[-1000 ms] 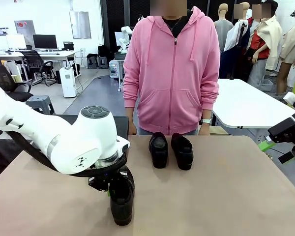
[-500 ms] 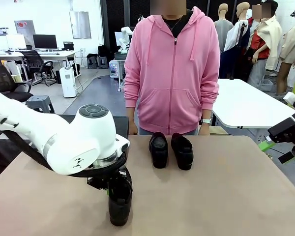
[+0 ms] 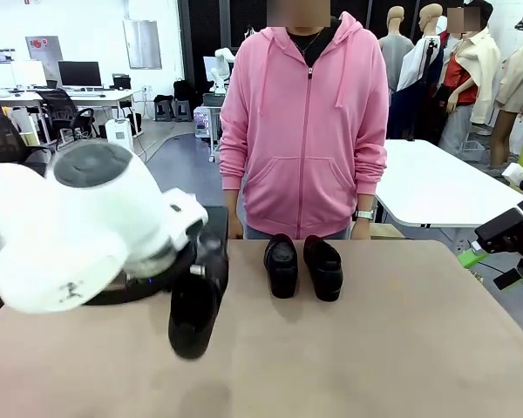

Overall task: Organize the shoes by placing them on the stand.
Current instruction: Place the Shoe from the middle of the table onto the Shoes Stand.

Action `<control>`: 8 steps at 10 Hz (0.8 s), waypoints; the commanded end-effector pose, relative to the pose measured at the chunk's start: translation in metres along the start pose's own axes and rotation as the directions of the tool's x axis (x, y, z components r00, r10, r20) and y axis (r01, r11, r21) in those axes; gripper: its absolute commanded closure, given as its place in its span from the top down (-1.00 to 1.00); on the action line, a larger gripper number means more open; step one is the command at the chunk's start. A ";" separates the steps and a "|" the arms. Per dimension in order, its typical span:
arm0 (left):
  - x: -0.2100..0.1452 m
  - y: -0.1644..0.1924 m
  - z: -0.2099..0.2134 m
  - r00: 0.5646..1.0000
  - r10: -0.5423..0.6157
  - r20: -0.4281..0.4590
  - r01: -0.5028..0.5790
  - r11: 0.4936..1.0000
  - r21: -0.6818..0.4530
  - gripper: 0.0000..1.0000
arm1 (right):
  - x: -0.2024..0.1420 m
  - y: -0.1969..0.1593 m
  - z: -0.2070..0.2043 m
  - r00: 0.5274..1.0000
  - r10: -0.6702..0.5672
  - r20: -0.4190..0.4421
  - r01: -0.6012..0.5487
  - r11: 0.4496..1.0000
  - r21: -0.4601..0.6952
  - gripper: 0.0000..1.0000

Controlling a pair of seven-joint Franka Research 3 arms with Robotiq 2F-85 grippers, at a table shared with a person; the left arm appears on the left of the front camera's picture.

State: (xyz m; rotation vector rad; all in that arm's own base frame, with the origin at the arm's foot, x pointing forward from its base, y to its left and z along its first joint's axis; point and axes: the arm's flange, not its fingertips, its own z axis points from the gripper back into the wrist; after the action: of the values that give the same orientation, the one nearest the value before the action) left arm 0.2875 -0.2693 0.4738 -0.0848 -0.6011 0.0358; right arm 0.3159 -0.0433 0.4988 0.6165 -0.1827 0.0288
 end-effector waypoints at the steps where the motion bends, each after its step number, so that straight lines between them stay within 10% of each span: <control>1: -0.027 0.038 -0.002 0.976 0.083 0.199 -0.059 0.991 -0.121 -1.00 | 0.004 0.003 0.003 1.000 0.001 0.002 -0.001 1.000 0.022 1.00; 8: 0.011 0.000 0.011 0.995 0.050 0.087 -0.047 0.998 -0.035 -1.00 | 0.004 0.003 0.003 1.000 0.001 0.002 -0.001 1.000 0.022 1.00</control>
State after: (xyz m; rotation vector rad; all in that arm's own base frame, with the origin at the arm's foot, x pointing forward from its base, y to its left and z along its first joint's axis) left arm 0.2893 -0.2677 0.4864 -0.1198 -0.6768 0.0763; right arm 0.3159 -0.0433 0.4989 0.6164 -0.1829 0.0289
